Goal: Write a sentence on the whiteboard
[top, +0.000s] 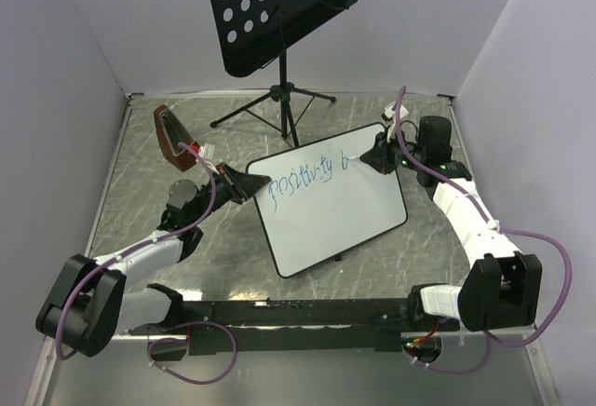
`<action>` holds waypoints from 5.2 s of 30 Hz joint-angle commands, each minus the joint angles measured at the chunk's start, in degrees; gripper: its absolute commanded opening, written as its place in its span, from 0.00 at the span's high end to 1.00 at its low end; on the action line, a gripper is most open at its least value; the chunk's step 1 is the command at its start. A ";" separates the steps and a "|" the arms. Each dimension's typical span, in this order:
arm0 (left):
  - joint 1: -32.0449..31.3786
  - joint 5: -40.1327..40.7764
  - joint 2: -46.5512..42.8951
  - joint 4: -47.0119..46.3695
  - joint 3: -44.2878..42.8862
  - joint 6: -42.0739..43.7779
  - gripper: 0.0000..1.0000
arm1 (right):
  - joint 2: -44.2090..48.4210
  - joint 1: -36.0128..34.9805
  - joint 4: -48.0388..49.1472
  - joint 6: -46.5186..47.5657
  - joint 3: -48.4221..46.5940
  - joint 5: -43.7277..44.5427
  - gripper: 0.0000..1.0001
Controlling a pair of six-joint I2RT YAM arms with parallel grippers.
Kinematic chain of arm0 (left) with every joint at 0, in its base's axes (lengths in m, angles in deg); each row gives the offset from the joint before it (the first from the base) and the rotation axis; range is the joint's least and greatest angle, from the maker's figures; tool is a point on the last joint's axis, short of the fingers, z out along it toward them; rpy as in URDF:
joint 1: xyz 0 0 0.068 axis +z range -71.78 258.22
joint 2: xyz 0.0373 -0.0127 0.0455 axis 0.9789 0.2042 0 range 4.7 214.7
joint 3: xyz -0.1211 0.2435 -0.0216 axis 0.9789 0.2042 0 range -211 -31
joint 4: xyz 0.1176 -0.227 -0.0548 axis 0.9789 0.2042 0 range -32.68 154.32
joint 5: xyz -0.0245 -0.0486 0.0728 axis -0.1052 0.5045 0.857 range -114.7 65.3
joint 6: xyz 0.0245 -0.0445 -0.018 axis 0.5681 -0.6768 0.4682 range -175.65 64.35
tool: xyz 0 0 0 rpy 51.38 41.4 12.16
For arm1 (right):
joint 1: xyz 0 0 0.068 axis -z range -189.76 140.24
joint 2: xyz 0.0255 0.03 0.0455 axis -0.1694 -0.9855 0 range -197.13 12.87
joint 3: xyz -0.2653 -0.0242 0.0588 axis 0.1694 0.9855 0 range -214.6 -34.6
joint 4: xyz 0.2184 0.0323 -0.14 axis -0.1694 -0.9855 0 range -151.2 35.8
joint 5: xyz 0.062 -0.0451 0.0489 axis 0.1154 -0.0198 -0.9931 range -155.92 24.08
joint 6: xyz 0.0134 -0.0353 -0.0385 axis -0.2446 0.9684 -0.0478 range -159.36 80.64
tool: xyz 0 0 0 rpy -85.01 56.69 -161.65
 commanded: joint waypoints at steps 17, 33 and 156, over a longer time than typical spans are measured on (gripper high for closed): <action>-0.16 -1.07 -1.06 -6.76 -0.94 1.74 0.99 | -0.13 1.24 4.07 -1.39 -2.64 0.14 1.00; -0.16 -1.07 -0.80 -6.76 -0.94 1.74 0.99 | 0.13 1.33 0.03 1.77 -0.71 -0.82 1.00; -0.16 -0.89 -1.68 -8.26 0.29 1.30 0.99 | 4.00 10.82 9.61 -4.11 6.33 -13.83 1.00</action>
